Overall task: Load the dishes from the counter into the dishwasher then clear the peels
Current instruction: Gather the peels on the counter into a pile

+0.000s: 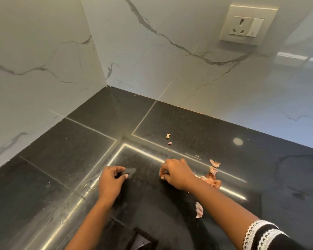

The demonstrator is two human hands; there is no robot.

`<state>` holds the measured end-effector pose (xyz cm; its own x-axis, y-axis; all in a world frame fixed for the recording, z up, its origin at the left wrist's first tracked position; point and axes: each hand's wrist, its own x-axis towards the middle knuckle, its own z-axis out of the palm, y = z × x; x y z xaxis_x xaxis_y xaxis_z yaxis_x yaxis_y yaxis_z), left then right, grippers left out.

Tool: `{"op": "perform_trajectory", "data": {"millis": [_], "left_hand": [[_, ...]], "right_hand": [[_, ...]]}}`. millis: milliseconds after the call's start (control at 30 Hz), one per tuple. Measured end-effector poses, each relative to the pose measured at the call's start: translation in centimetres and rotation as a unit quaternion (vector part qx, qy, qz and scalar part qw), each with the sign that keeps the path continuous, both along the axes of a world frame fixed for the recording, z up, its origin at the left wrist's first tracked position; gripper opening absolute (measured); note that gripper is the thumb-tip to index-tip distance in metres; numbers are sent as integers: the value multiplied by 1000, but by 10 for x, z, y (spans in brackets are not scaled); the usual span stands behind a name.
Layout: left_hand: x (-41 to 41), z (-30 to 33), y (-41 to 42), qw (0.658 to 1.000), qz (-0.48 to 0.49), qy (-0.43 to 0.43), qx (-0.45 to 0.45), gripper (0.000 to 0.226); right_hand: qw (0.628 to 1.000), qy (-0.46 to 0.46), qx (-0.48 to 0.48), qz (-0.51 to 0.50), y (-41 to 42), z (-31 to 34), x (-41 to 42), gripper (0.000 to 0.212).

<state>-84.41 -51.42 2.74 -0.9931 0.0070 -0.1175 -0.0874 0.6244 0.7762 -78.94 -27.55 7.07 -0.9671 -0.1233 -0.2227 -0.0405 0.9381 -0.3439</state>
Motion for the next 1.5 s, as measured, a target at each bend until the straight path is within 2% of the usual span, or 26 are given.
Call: {"op": "perform_trajectory", "data": {"millis": [167, 200, 267, 333, 400, 500, 733, 833, 900, 933, 1000, 1067, 1200, 1267, 1400, 1500], "left_hand": [[7, -8, -28, 999, 23, -24, -3, 29], [8, -8, -29, 999, 26, -26, 1, 29], [11, -6, -26, 999, 28, -15, -2, 25], [13, -4, -23, 1000, 22, 4, -20, 19], [14, -3, -20, 998, 5, 25, -57, 12], [13, -4, -16, 994, -17, 43, -100, 1], [8, -13, -10, 987, -47, 71, -138, 9], [11, -18, -6, 973, -65, 99, -198, 11], [15, -19, -4, 954, -77, 126, -261, 4], [17, -18, -3, 942, -91, 137, -294, 5], [21, -19, 2, 913, -129, 154, -356, 24], [21, -20, 3, 895, -140, 176, -385, 32], [16, -11, 4, 895, -150, 141, -396, 36], [11, -3, 3, 911, -147, 92, -373, 20], [3, 11, 15, 973, -97, -14, -209, 4], [18, 13, 48, 987, -127, -81, -61, 21]], "right_hand": [[997, -21, -58, 34, -40, -5, -22, 31], [996, -40, -41, 71, -51, -5, -27, 39], [985, -70, 54, 151, -71, -4, -32, 53], [966, -58, 152, 199, -87, -3, -33, 52], [956, -44, 197, 213, -92, -2, -32, 50], [955, -49, 196, 217, -87, -3, -27, 59], [964, -47, 178, 190, -82, -14, -9, 65], [969, -47, 168, 177, -80, -17, -2, 64], [970, -46, 163, 173, -78, -19, 3, 64], [971, -47, 159, 171, -77, -20, 5, 64], [974, -48, 150, 164, -73, -21, 11, 65], [976, -46, 144, 160, -68, -22, 18, 65], [978, -48, 131, 152, -61, -24, 31, 65], [983, -58, 98, 144, -57, -18, 32, 64], [999, -1, -5, 43, -23, 3, 38, 54], [994, 37, -55, -84, 22, 7, 50, 47]]}}
